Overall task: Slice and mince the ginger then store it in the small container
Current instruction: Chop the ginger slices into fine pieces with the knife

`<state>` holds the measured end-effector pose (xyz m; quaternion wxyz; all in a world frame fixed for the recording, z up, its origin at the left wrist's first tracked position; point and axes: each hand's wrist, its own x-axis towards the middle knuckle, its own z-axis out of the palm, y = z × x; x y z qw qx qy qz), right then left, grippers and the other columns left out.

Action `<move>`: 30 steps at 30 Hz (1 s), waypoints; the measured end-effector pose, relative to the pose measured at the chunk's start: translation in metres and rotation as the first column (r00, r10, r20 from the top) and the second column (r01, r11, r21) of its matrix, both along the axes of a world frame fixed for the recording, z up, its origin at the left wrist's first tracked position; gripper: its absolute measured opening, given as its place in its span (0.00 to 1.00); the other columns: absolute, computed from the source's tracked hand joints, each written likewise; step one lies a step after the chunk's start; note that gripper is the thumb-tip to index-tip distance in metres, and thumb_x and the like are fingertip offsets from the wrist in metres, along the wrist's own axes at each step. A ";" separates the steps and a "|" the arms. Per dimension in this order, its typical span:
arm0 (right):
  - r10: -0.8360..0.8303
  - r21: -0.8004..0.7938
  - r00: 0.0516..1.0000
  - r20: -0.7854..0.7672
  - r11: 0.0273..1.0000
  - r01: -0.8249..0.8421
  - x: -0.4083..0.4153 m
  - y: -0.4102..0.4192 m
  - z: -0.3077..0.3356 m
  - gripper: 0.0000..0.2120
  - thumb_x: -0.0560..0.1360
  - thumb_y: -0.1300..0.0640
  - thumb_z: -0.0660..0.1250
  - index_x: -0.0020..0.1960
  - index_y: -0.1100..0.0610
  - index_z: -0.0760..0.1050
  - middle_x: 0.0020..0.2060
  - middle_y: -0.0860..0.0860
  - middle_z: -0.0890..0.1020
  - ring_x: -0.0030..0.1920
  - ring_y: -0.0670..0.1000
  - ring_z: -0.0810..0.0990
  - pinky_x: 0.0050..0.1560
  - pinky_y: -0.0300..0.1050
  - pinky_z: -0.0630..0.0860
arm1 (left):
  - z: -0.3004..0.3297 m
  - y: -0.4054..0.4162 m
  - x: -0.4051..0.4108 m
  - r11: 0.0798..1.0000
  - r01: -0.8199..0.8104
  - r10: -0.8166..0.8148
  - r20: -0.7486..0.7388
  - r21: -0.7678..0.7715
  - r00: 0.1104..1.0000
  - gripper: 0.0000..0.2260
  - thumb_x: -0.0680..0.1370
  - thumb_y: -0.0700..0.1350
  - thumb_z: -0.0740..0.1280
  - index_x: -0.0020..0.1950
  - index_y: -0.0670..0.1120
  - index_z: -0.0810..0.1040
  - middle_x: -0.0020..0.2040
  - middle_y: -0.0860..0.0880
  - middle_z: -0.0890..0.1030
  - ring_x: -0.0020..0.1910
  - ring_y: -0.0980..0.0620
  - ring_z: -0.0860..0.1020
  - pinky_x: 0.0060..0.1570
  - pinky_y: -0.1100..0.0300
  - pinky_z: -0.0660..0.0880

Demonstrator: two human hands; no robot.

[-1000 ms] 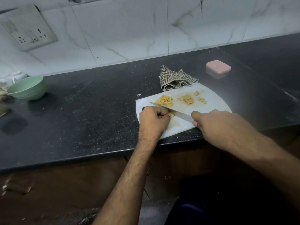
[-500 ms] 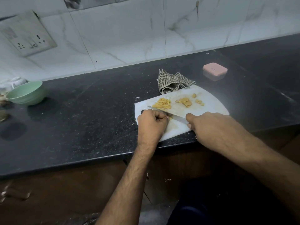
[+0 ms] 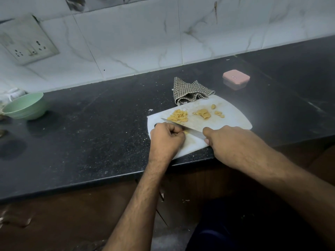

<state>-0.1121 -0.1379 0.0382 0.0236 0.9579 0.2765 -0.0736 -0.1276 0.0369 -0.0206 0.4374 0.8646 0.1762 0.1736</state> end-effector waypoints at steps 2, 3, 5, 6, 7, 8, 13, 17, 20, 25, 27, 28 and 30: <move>-0.006 0.012 1.000 0.007 1.000 0.006 -0.004 -0.004 0.005 0.05 0.85 0.50 0.51 0.51 0.48 0.60 0.37 0.49 0.72 0.35 0.47 0.68 0.32 0.46 0.64 | 0.001 -0.001 0.001 1.000 -0.004 0.004 0.005 0.003 1.000 0.11 0.73 0.37 0.72 0.32 0.47 0.82 0.23 0.61 0.76 0.26 0.65 0.73 0.29 0.75 0.66; -0.010 0.017 1.000 0.015 1.000 0.010 -0.006 -0.005 0.007 0.05 0.85 0.49 0.51 0.51 0.48 0.60 0.37 0.49 0.71 0.34 0.47 0.68 0.31 0.45 0.63 | 0.002 -0.001 0.001 1.000 -0.013 0.013 0.008 0.001 1.000 0.11 0.74 0.37 0.72 0.32 0.48 0.82 0.23 0.61 0.76 0.26 0.65 0.74 0.29 0.75 0.67; -0.008 0.022 0.999 0.035 1.000 0.008 -0.010 -0.005 0.007 0.05 0.85 0.51 0.51 0.51 0.48 0.60 0.36 0.49 0.71 0.34 0.47 0.67 0.31 0.45 0.63 | 0.000 0.000 0.001 1.000 -0.028 0.028 0.018 0.003 0.999 0.11 0.73 0.37 0.72 0.32 0.48 0.82 0.24 0.61 0.76 0.27 0.65 0.74 0.30 0.75 0.67; -0.007 0.023 0.999 0.034 1.000 0.006 -0.011 -0.004 0.006 0.04 0.85 0.52 0.52 0.51 0.49 0.61 0.36 0.49 0.71 0.34 0.47 0.68 0.32 0.46 0.64 | -0.001 0.001 0.001 1.000 -0.031 0.031 0.024 0.007 0.999 0.11 0.73 0.37 0.71 0.31 0.47 0.81 0.24 0.60 0.77 0.27 0.64 0.74 0.31 0.75 0.67; -0.012 0.022 1.000 0.022 1.000 0.011 -0.010 -0.003 0.003 0.03 0.85 0.54 0.53 0.51 0.49 0.62 0.36 0.49 0.72 0.34 0.47 0.69 0.33 0.46 0.65 | -0.002 0.001 0.002 1.000 -0.028 0.028 0.027 0.010 0.999 0.12 0.73 0.37 0.71 0.30 0.47 0.81 0.24 0.60 0.77 0.26 0.64 0.74 0.32 0.74 0.68; -0.020 0.021 1.000 0.004 1.000 0.019 -0.008 -0.002 0.000 0.03 0.84 0.55 0.54 0.52 0.49 0.62 0.37 0.50 0.72 0.34 0.48 0.69 0.33 0.47 0.66 | -0.003 0.000 0.002 1.000 -0.023 0.023 0.027 0.011 0.999 0.12 0.73 0.37 0.71 0.30 0.47 0.81 0.24 0.60 0.77 0.26 0.63 0.73 0.32 0.74 0.68; -0.030 0.011 0.998 -0.064 0.999 0.031 0.001 0.006 0.002 0.04 0.85 0.53 0.53 0.51 0.48 0.60 0.38 0.50 0.72 0.36 0.48 0.69 0.37 0.48 0.68 | 0.000 -0.003 0.000 1.000 -0.015 0.016 0.027 -0.005 1.000 0.14 0.74 0.37 0.72 0.30 0.50 0.80 0.24 0.61 0.77 0.27 0.65 0.74 0.30 0.75 0.68; -0.053 0.016 0.996 -0.073 0.998 0.054 -0.004 0.001 0.009 0.05 0.85 0.49 0.51 0.51 0.49 0.61 0.39 0.50 0.71 0.35 0.47 0.68 0.39 0.48 0.69 | 0.000 -0.003 0.001 1.000 -0.031 0.031 0.035 -0.005 0.999 0.11 0.73 0.38 0.73 0.32 0.49 0.82 0.26 0.60 0.79 0.29 0.65 0.76 0.33 0.73 0.71; -0.042 0.018 0.998 -0.040 0.999 0.043 -0.011 0.000 0.010 0.06 0.85 0.50 0.51 0.51 0.49 0.62 0.38 0.49 0.71 0.35 0.47 0.67 0.38 0.48 0.69 | -0.001 -0.001 0.002 0.999 -0.049 0.049 0.036 0.004 0.998 0.11 0.73 0.38 0.73 0.32 0.49 0.82 0.27 0.59 0.79 0.30 0.65 0.76 0.34 0.73 0.72; -0.046 0.018 0.998 -0.047 0.999 0.047 -0.009 0.005 0.000 0.03 0.84 0.57 0.55 0.52 0.50 0.62 0.37 0.51 0.72 0.35 0.48 0.70 0.35 0.46 0.67 | -0.002 -0.003 0.001 0.999 -0.028 0.027 0.031 0.021 0.999 0.12 0.73 0.36 0.72 0.31 0.48 0.81 0.26 0.61 0.78 0.29 0.65 0.76 0.31 0.75 0.69; -0.028 0.044 0.998 -0.048 0.999 0.030 -0.005 0.012 -0.005 0.03 0.84 0.57 0.54 0.52 0.50 0.62 0.37 0.51 0.73 0.35 0.49 0.71 0.34 0.46 0.67 | 0.000 -0.002 0.000 0.999 -0.030 0.029 0.031 0.025 0.999 0.11 0.73 0.36 0.71 0.31 0.47 0.82 0.26 0.62 0.78 0.29 0.65 0.76 0.31 0.75 0.69; -0.017 0.050 0.998 -0.055 0.999 0.020 -0.002 0.014 -0.006 0.03 0.84 0.56 0.54 0.52 0.50 0.62 0.37 0.51 0.73 0.36 0.49 0.71 0.35 0.47 0.68 | 0.000 -0.002 -0.001 0.999 -0.029 0.029 0.031 0.022 0.999 0.11 0.73 0.37 0.72 0.31 0.48 0.82 0.26 0.62 0.78 0.29 0.65 0.76 0.31 0.75 0.69; -0.001 0.040 0.999 -0.043 0.999 0.003 0.002 0.012 -0.005 0.04 0.85 0.52 0.52 0.51 0.49 0.61 0.38 0.50 0.72 0.36 0.48 0.70 0.37 0.47 0.68 | -0.001 -0.003 -0.002 0.999 -0.028 0.028 0.024 0.021 0.999 0.12 0.73 0.37 0.72 0.31 0.49 0.81 0.26 0.61 0.78 0.28 0.65 0.75 0.30 0.75 0.69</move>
